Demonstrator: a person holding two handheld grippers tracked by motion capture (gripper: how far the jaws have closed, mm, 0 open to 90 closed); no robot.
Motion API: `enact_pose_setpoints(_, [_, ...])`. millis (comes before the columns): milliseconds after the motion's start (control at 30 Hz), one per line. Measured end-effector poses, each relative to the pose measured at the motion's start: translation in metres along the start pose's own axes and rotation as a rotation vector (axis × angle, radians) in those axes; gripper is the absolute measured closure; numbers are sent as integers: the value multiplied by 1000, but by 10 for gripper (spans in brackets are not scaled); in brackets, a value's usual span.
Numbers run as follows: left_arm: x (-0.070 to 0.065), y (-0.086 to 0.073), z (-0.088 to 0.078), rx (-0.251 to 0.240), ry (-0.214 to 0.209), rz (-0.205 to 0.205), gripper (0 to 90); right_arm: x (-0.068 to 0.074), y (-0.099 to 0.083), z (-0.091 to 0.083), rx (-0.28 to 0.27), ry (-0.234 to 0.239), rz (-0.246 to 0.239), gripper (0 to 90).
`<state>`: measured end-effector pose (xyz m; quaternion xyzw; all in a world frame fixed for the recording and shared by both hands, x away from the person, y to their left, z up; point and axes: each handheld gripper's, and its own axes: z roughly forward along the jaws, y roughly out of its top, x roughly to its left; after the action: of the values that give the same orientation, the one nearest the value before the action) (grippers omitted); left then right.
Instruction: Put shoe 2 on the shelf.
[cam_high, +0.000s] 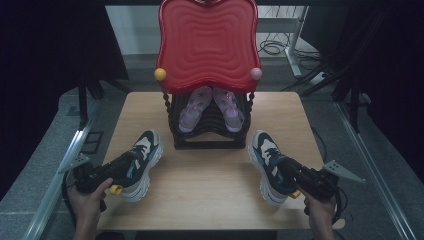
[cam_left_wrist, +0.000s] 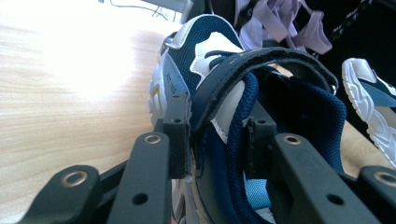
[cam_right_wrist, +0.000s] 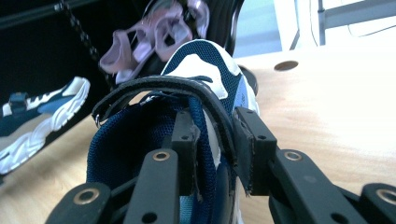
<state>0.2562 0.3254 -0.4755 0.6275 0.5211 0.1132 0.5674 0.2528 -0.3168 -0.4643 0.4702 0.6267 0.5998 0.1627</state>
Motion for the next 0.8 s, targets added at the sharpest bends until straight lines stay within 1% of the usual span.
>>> enact_pose_setpoints(67, [1, 3, 1, -14, -3, -4, 688, -3, 3, -1, -18, -2, 9, 713])
enact_pose_setpoints(167, [1, 10, 5, -30, -14, -8, 688, -7, 6, 0, -34, -19, 9, 712])
enact_pose_setpoints(233, [0, 15, 7, -42, -16, -3, 689, -10, 9, 2, -45, -27, 12, 712])
enact_pose_setpoints(300, [-1, 21, 9, -52, -18, 4, 689, -13, 12, 4, -58, -35, 25, 712])
enact_pose_setpoints(400, [-3, 29, 11, -56, -22, 20, 689, -16, 17, 8, -77, -34, 41, 712])
enact_pose_setpoints(433, [-4, 31, 11, -60, -21, 27, 689, -17, 19, 10, -80, -32, 37, 712])
enact_pose_setpoints(500, [-5, 36, 11, -64, -21, 37, 690, -18, 22, 15, -77, -28, 43, 712])
enact_pose_setpoints(600, [-6, 42, 11, -71, -19, 43, 691, -19, 27, 20, -78, -44, 35, 712])
enact_pose_setpoints(700, [-6, 45, 11, -75, -19, 44, 691, -19, 33, 23, -93, -49, 29, 712])
enact_pose_setpoints(800, [-5, 52, 13, -82, -19, 46, 690, -20, 41, 25, -110, -41, 46, 713])
